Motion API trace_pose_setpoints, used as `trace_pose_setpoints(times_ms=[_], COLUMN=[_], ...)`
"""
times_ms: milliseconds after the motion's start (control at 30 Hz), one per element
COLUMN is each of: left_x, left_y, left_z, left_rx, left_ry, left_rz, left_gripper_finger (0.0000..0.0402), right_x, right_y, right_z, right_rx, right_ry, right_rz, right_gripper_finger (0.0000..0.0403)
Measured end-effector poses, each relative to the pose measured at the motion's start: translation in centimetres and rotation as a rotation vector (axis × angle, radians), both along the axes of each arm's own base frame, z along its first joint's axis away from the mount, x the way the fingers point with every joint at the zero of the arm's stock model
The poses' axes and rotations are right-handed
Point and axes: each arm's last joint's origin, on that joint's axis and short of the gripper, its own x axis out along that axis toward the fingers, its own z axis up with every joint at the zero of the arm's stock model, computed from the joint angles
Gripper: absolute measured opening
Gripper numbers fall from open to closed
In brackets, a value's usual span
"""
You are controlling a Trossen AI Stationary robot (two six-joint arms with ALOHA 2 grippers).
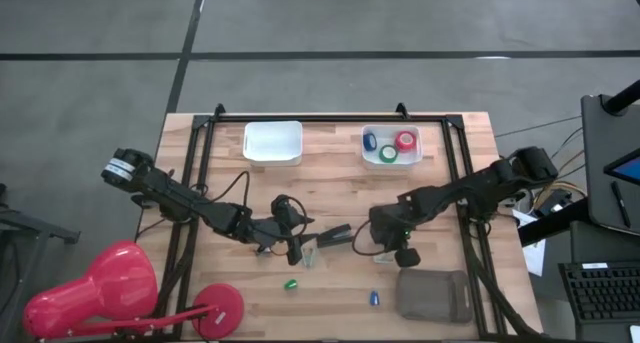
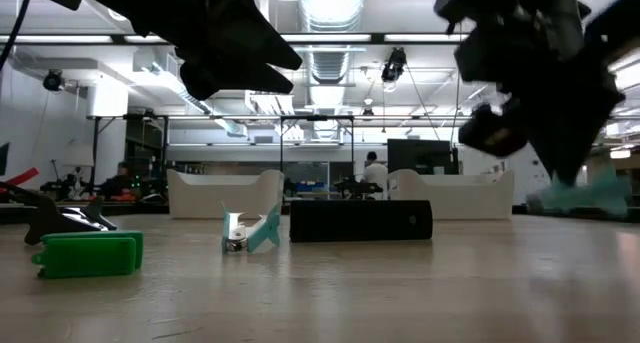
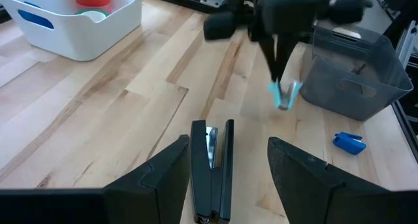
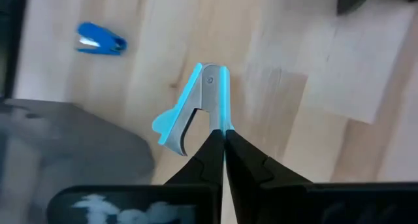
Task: Pick and place Stapler, Stapler remover, tape
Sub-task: Put the light blue staple remover into the gray bin
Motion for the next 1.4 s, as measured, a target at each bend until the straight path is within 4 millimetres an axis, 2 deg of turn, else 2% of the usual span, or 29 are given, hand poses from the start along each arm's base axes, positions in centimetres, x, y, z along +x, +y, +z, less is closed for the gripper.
trace_pose_setpoints(times_ms=[167,267,433,533,700,967,1233,1400], left_x=[0.0,0.0,0.0,0.0,-0.1,-0.4,-1.4,-1.8], left_y=[0.0,0.0,-0.1,-0.1,-0.1,-0.4,-0.7,-1.0], left_z=[0.0,0.0,0.0,0.0,-0.2,-0.7,-2.1,-2.9], left_rx=[-0.007,-0.013,-0.020,-0.018,-0.022,-0.136,-0.307,-0.349], left_ry=[-0.001,-0.002,0.001,0.001,0.018,0.092,0.257,0.328], left_rz=[0.003,0.005,0.002,0.001,-0.006,-0.107,-0.053,-0.034], left_gripper_finger=[0.0206,0.0206,0.0206,0.0206,0.0206,0.0206,0.0206,0.0206], right_x=[-0.4,-1.3,-3.9,-5.4,-7.1,-7.6,-7.5,-7.4], right_y=[-0.1,0.1,2.0,3.3,5.1,6.6,7.3,7.3], right_z=[3.6,6.0,9.5,10.6,8.9,4.9,3.6,3.3], right_rx=[-0.009,-0.008,0.042,0.075,0.111,0.114,0.086,0.070], right_ry=[0.023,0.045,0.010,-0.003,0.066,0.243,0.301,0.305], right_rz=[0.003,0.001,0.000,-0.025,-0.084,-0.162,-0.179,-0.185], right_gripper_finger=[0.0008,0.0008,0.0008,0.0008,0.0008,0.0008,0.0008,0.0008])
